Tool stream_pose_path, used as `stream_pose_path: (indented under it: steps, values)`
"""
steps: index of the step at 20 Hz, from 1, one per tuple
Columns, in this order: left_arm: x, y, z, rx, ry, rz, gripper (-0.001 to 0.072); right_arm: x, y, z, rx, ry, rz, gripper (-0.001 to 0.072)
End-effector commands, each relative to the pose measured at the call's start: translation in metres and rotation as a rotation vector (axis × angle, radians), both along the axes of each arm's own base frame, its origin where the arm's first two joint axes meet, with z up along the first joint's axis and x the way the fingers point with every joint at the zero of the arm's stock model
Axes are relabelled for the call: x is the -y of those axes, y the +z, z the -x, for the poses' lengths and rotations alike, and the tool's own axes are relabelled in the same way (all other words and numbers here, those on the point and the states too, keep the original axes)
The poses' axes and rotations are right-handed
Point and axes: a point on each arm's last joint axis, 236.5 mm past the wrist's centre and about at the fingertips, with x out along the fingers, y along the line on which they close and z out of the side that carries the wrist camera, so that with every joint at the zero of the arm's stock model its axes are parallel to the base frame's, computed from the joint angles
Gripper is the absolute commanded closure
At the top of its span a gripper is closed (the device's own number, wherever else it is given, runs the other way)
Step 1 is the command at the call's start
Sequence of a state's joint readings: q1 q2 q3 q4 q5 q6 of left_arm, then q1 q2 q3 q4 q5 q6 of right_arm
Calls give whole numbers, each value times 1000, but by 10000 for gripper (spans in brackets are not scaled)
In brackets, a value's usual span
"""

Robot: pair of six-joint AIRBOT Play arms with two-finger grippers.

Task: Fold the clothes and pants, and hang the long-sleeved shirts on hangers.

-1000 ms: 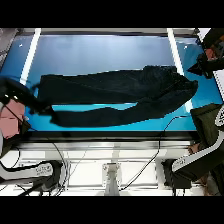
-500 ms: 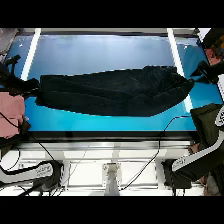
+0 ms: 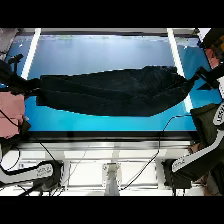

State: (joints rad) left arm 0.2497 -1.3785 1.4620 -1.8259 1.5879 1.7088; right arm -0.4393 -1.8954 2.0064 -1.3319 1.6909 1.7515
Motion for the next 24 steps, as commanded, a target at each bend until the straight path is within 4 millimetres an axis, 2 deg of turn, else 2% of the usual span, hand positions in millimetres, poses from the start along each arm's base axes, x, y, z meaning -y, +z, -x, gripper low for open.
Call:
stream_pose_path:
  steps: [1, 2, 3, 4, 6, 8, 9, 11, 13, 15, 16, 18, 19, 22, 24]
  values:
    - [5, -1, 0, -1, -14, 0, 699, -25, -17, -9, -30, 23, 20, 122]
    - [5, -2, 0, -2, -14, 1, 699, -22, -19, -10, -35, -3, 48, 234]
    - [5, -4, -2, 4, -10, -1, 699, -18, -19, -12, -29, -18, 64, 460]
    - [4, -7, -6, 17, -4, -4, 699, -16, -18, -14, -19, -26, 67, 647]
    - [1, -15, -19, 51, 12, -11, 699, -17, -14, -24, 25, -33, 61, 663]
    - [0, -20, -39, 105, 34, -1, 699, -37, 4, -58, 175, -60, -44, 664]
    - [-3, -17, -51, 150, 50, -3, 699, -56, 27, -85, 298, -80, -144, 665]
    - [-14, 5, -69, 236, 74, -20, 700, -71, 81, -126, 525, -148, -296, 665]
    - [-31, 42, -84, 326, 122, -37, 699, -63, 118, -139, 651, -202, -343, 665]
    - [-43, 73, -90, 388, 144, -44, 699, -53, 130, -129, 671, -178, -324, 665]
    - [-45, 76, -86, 380, 144, -40, 700, -50, 132, -122, 665, -153, -316, 665]
    - [-42, 65, -68, 294, 115, -37, 700, -46, 131, -101, 628, -79, -297, 665]
    - [-40, 60, -61, 267, 92, -34, 699, -43, 124, -86, 580, -41, -282, 665]
    - [-38, 37, -43, 173, 82, -29, 700, -23, 80, -24, 339, 32, -216, 665]
    - [-37, 11, -19, 61, 75, -27, 700, -15, 64, 5, 275, 33, -216, 665]
